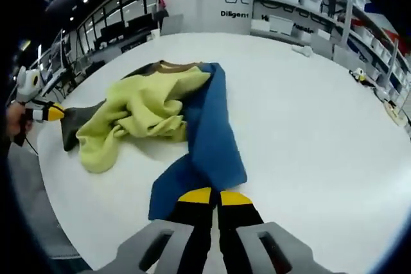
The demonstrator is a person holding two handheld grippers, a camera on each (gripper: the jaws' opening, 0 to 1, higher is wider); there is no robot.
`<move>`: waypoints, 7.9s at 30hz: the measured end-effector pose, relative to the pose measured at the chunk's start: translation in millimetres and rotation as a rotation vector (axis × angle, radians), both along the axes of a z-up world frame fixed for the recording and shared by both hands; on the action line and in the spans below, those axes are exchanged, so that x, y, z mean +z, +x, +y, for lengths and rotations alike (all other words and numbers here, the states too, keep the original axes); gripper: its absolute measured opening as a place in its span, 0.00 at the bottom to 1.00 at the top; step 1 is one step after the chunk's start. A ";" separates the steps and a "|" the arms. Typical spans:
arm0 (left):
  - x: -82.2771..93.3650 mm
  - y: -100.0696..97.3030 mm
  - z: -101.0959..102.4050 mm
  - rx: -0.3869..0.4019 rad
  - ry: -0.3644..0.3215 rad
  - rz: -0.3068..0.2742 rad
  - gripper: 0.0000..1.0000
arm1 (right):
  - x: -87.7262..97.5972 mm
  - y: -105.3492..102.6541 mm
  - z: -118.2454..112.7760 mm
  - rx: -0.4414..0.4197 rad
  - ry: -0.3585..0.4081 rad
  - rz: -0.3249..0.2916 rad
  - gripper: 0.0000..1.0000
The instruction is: Fold the garment on the visible template until the final outline fits inside the template.
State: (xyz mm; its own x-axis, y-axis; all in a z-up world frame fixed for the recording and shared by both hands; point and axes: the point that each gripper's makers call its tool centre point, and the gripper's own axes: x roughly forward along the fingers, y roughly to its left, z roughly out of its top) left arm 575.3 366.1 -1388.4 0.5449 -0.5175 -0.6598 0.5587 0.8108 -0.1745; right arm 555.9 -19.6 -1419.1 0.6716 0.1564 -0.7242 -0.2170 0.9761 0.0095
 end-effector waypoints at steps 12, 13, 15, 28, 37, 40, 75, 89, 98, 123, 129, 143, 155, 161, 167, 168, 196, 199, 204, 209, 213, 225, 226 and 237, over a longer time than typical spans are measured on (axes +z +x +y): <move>14.6 26.1 49.6 0.050 0.042 -0.038 0.02 | 16.4 20.9 -58.7 0.091 0.007 0.059 0.00; 15.0 27.8 52.3 0.052 0.048 -0.041 0.02 | 16.3 22.2 -61.5 0.095 0.003 0.066 0.00; 15.3 32.2 58.8 0.055 0.058 -0.045 0.02 | 14.2 25.7 -69.9 0.121 -0.027 0.085 0.00; 15.9 51.7 93.2 0.071 0.148 -0.063 0.02 | 7.1 46.9 -128.2 0.087 0.010 0.196 0.00; 6.9 74.2 114.2 0.080 0.208 -0.043 0.02 | 1.1 64.9 -148.5 0.120 -0.027 0.251 0.00; 4.7 81.9 120.4 0.085 0.223 -0.034 0.02 | -1.0 66.1 -151.3 0.122 -0.026 0.269 0.00; 2.9 109.5 136.2 0.105 0.267 -0.024 0.02 | -16.0 38.8 -165.4 0.120 -0.101 0.194 0.24; 1.4 107.2 135.9 0.104 0.268 -0.016 0.02 | -21.8 43.3 -196.8 0.160 -0.171 0.230 0.00; -1.9 112.2 144.0 0.107 0.294 -0.005 0.02 | -20.6 51.3 -234.6 0.212 -0.287 0.287 0.00; -1.2 114.8 144.9 0.116 0.296 0.002 0.02 | 0.5 61.1 -213.7 0.156 -0.070 0.251 0.18; 1.4 114.6 149.1 0.135 0.273 0.007 0.02 | -13.6 52.5 -194.2 0.219 -0.097 0.306 0.18; 17.3 109.1 111.7 0.076 0.177 -0.016 0.02 | -19.2 40.5 -200.9 0.184 -0.158 0.346 0.17; 6.8 51.9 -2.5 -0.151 0.044 -0.015 0.02 | -19.1 34.6 -190.5 0.177 -0.153 0.344 0.16; -6.5 37.1 -21.1 -0.158 -0.016 0.017 0.15 | -18.5 35.0 -187.7 0.173 -0.147 0.341 0.18; 1.6 46.8 8.4 -0.122 0.063 -0.063 0.27 | -17.6 36.6 -186.3 0.172 -0.145 0.334 0.17; 2.4 49.5 14.3 -0.116 0.077 -0.076 0.28 | -17.7 37.0 -186.0 0.172 -0.145 0.333 0.17; -7.1 78.7 58.4 -0.026 0.123 -0.019 0.02 | 5.7 48.1 -153.9 0.200 -0.106 0.227 0.17; 11.0 84.6 83.6 0.080 0.077 -0.057 0.02 | 12.4 52.9 -135.1 0.244 -0.094 0.192 0.21; 20.0 85.1 125.2 0.212 0.057 -0.075 0.02 | 21.7 62.2 -102.6 0.308 -0.058 0.126 0.29; 16.6 79.0 161.1 0.314 0.042 -0.067 0.02 | 31.1 68.6 -65.0 0.391 -0.018 0.063 0.42; 14.9 74.5 188.1 0.396 0.046 -0.073 0.01 | 37.1 73.2 -34.3 0.457 -0.004 0.025 0.47; 5.5 67.9 251.6 0.546 0.122 -0.085 0.01 | 40.0 77.7 34.2 0.602 0.048 -0.024 0.62; 2.3 66.7 254.6 0.551 0.129 -0.078 0.01 | 39.5 77.2 39.3 0.614 0.051 -0.025 0.62; -34.7 37.3 257.6 0.583 0.175 0.023 0.02 | 30.5 70.2 69.4 0.641 0.078 -0.011 0.63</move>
